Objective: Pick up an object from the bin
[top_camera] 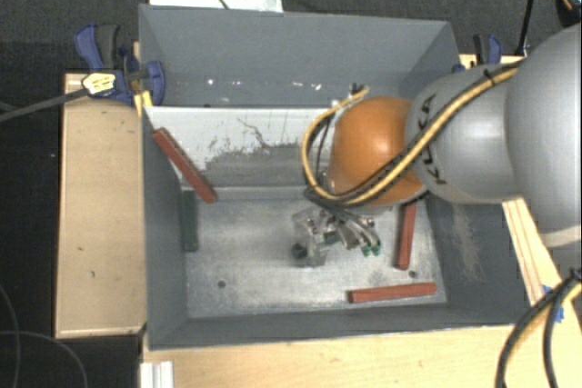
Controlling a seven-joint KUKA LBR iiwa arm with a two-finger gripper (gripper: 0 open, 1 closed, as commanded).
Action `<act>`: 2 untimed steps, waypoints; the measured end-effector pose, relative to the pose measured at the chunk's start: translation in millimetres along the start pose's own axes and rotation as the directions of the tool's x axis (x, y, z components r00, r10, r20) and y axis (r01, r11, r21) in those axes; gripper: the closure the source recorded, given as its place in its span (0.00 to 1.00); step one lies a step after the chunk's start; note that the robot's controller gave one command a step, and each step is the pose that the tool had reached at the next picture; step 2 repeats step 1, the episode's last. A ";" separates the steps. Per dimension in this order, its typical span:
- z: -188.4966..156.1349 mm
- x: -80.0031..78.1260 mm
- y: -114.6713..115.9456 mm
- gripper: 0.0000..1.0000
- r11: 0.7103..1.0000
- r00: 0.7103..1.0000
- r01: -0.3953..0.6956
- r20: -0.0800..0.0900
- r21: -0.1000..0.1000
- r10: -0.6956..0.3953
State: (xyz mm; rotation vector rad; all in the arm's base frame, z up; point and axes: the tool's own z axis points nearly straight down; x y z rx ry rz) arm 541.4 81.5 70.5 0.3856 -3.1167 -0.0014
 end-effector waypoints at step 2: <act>-145.7 -13.9 -8.2 1.00 0.999 0.999 -0.049 0.013 0.001 0.049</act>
Offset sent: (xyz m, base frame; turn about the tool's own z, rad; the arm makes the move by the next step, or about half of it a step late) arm 0.0131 -0.0048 0.1401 0.0547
